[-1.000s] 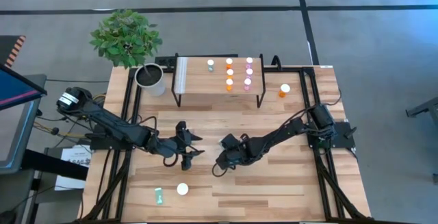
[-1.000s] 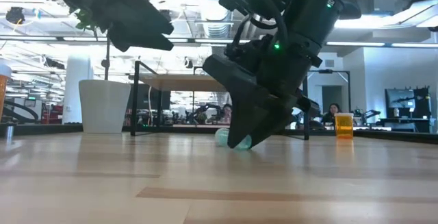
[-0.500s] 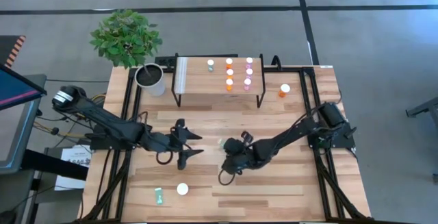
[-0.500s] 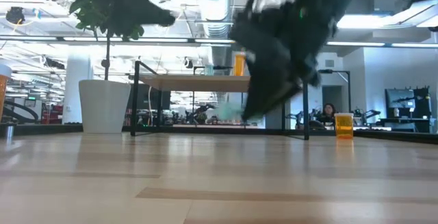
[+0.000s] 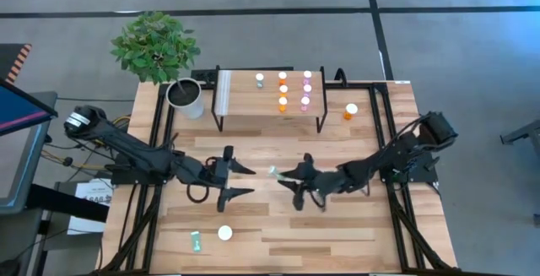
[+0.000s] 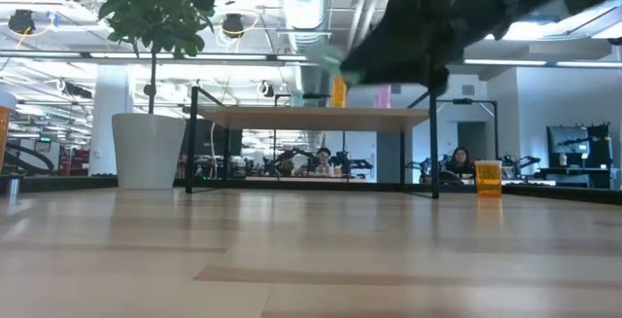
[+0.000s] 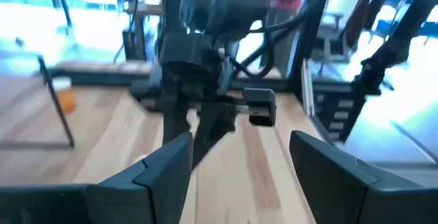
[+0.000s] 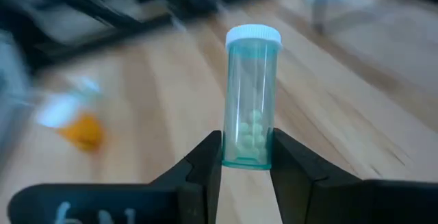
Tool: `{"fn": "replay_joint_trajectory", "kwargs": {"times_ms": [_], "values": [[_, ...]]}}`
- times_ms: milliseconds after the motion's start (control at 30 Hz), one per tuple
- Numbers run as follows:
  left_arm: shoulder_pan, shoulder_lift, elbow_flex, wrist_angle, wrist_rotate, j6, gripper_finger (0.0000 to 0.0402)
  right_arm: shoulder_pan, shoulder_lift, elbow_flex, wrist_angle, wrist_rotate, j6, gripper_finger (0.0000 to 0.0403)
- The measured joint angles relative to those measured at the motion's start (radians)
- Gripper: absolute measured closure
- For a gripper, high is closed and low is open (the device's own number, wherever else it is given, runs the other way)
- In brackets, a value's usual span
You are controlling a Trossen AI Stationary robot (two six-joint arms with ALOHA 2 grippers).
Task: Pick and place medicine bottles onto shelf by color
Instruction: Put the top blue pill bottle on the shelf aligned with the other blue pill bottle
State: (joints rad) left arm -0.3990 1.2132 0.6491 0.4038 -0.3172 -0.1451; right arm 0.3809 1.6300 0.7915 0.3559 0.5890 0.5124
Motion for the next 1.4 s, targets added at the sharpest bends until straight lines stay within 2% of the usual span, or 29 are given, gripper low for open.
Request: {"fn": "replay_joint_trajectory", "kwargs": {"times_ms": [100, 167, 233, 367, 533, 733, 900, 1100, 1400], "values": [[0.028, 0.035, 0.001, 0.068, 0.004, 0.022, 0.0169, -0.015, -0.019, -0.115, 0.318, -0.084, -0.133, 0.0280], [0.068, 0.073, 0.001, 0.109, 0.048, 0.022, 0.0169, -0.027, -0.020, -0.166, 0.498, -0.142, -0.213, 0.0280], [0.113, 0.099, -0.002, 0.157, 0.106, 0.007, 0.0169, -0.040, -0.022, -0.196, 0.602, -0.181, -0.253, 0.0280], [0.171, 0.123, 0.000, 0.243, 0.181, -0.033, 0.0169, -0.062, -0.021, -0.208, 0.614, -0.198, -0.260, 0.0280], [0.211, 0.134, 0.000, 0.245, 0.187, -0.069, 0.0157, -0.063, -0.021, -0.207, 0.611, -0.225, -0.275, 0.0280], [0.231, 0.224, 0.017, 0.279, 0.211, -0.115, 0.0126, -0.061, -0.021, -0.207, 0.625, -0.227, -0.285, 0.0280], [0.234, 0.296, 0.051, 0.310, 0.235, -0.126, 0.0121, -0.061, -0.021, -0.207, 0.625, -0.232, -0.285, 0.0280], [0.234, 0.311, 0.063, 0.314, 0.244, -0.101, 0.0134, -0.060, -0.021, -0.207, 0.625, -0.247, -0.280, 0.0280], [0.233, 0.309, 0.063, 0.341, 0.310, -0.099, 0.0189, -0.053, -0.021, -0.207, 0.620, -0.251, -0.277, 0.0280]]}}
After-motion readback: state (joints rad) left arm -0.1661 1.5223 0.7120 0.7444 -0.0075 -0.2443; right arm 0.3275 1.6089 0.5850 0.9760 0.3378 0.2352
